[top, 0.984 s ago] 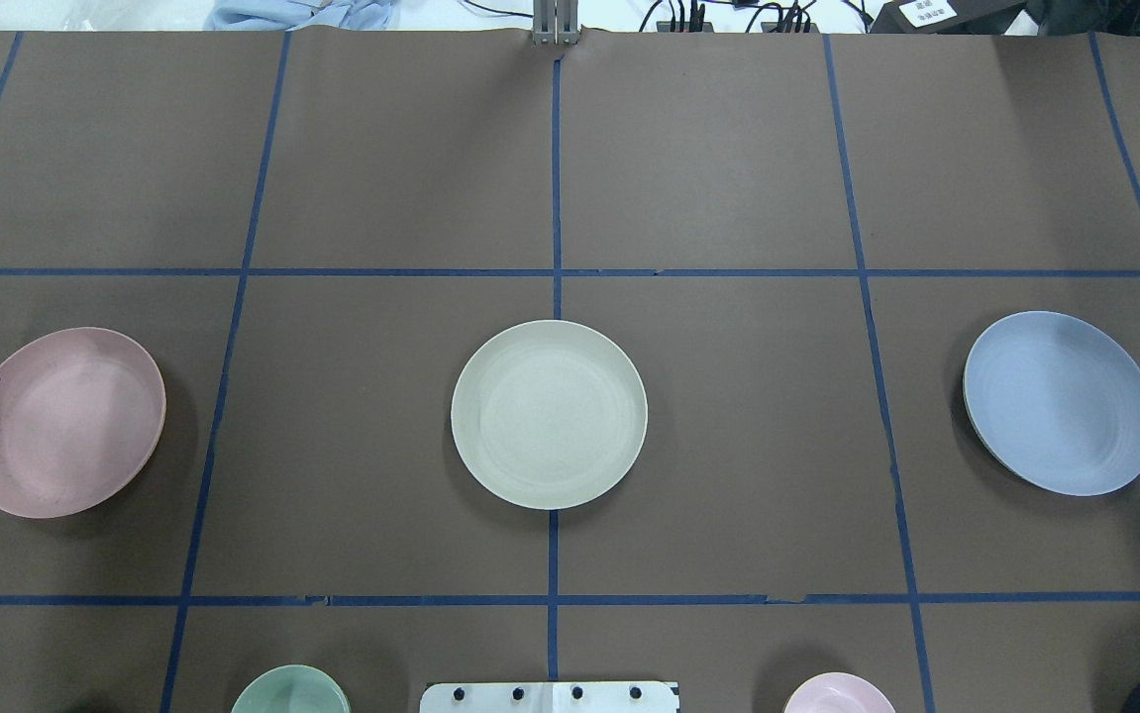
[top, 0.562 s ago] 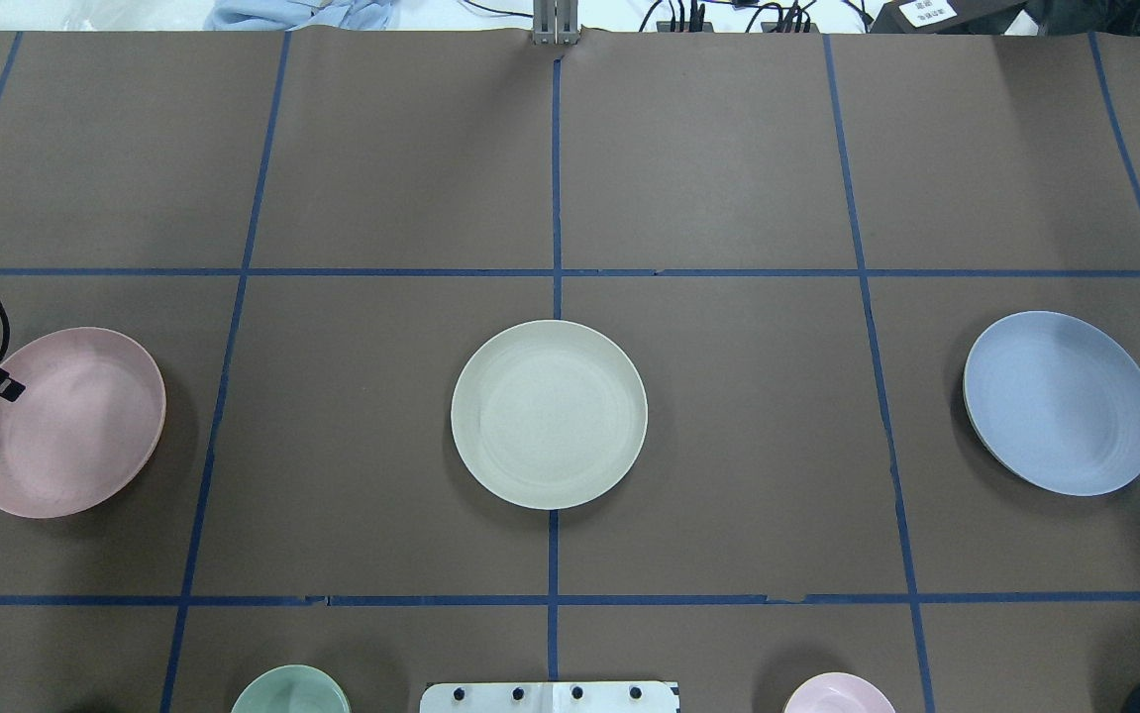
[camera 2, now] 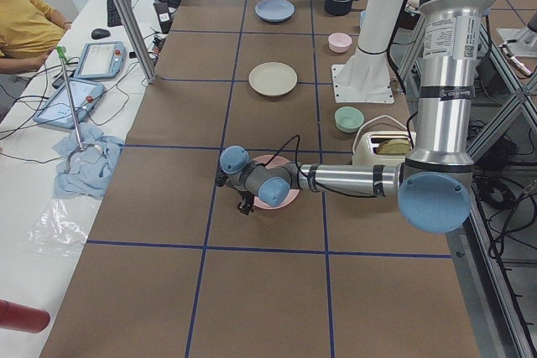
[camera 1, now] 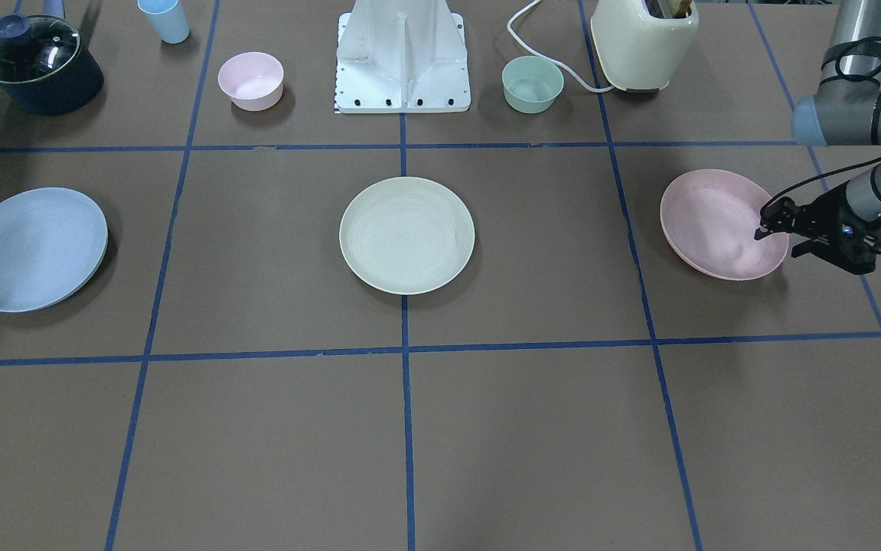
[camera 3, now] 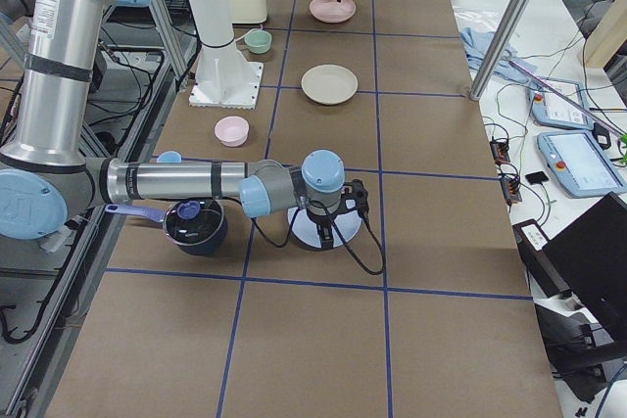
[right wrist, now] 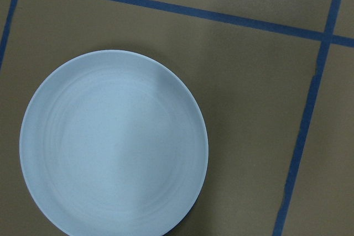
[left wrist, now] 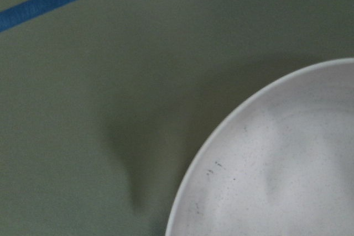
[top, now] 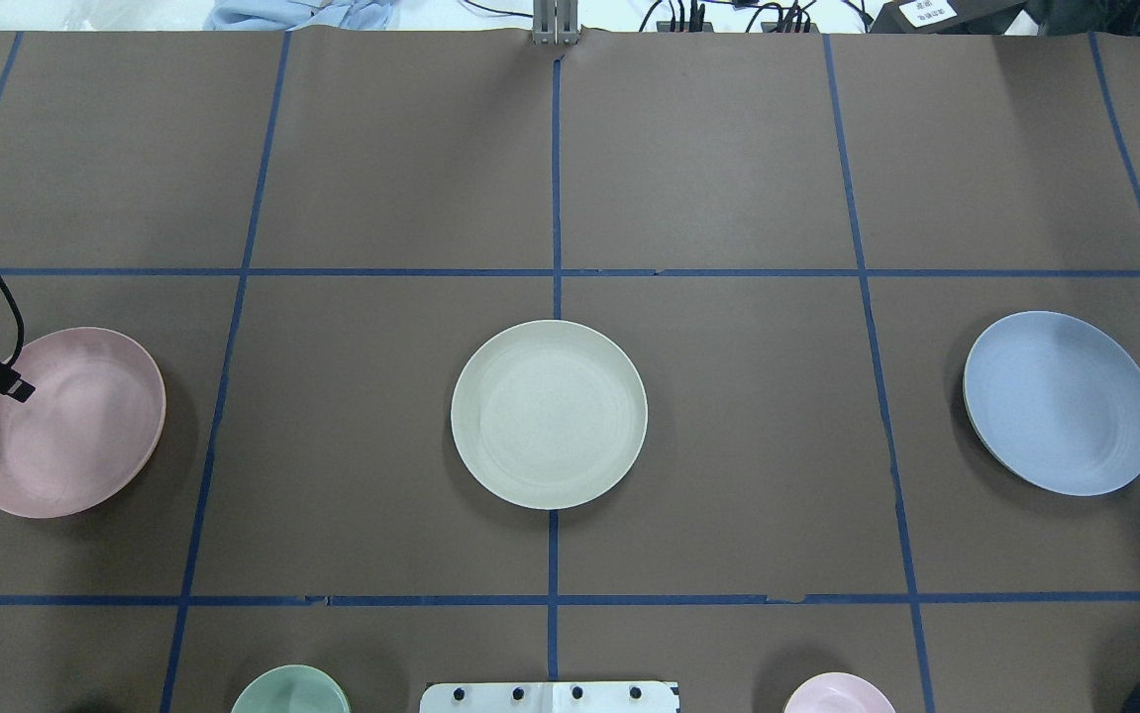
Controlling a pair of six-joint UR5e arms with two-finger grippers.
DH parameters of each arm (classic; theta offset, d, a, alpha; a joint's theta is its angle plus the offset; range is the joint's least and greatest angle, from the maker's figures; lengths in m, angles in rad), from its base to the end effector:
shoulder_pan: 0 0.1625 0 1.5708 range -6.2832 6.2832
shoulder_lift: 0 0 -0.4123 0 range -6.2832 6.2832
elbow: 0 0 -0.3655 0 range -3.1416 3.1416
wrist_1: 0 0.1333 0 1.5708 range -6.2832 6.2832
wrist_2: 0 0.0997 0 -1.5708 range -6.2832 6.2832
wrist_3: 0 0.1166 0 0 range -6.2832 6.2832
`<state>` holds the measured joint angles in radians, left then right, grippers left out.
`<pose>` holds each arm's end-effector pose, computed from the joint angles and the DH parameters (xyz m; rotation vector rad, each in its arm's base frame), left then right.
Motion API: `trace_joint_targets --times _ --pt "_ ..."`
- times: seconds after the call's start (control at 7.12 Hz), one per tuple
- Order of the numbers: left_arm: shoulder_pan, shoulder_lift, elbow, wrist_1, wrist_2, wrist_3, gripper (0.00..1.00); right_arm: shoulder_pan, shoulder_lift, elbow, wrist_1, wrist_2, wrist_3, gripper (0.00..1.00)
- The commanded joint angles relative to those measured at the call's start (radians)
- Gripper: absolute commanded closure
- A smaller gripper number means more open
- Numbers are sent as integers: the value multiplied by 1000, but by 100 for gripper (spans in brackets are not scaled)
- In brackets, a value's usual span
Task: Stack three plates with pink and blue
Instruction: 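Lower the left gripper to the rim of the pink plate and grasp it, then drag the pink plate with the left gripper onto the cream plate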
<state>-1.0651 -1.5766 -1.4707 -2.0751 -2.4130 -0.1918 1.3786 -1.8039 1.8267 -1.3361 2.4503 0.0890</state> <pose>0.1962 -0.4499 0.6407 0.0792 0.9195 0.4641 -0.0310 -0.3867 0.6018 0.1159 -0.9009 -0.2092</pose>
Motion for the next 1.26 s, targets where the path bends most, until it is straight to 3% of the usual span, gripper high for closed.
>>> trace_joint_targets --times 0.0,0.14,0.28,0.7,0.84,1.12 --pt "4 0 1 0 0 0 54 0 0 0 0 -1 0 0" --pt "5 0 3 0 2 0 84 0 0 0 0 -1 0 0" --pt "4 1 7 1 2 -1 100 0 0 -1 0 -1 -2 0" --pt "4 -6 -25 4 -32 -64 100 -1 0 -1 0 -2 -2 0" --pt "-1 -19 -48 12 -129 -69 100 -1 0 -1 0 -2 -2 0" --pt "-4 -32 -152 9 -189 -223 100 -1 2 -1 0 -2 -2 0"
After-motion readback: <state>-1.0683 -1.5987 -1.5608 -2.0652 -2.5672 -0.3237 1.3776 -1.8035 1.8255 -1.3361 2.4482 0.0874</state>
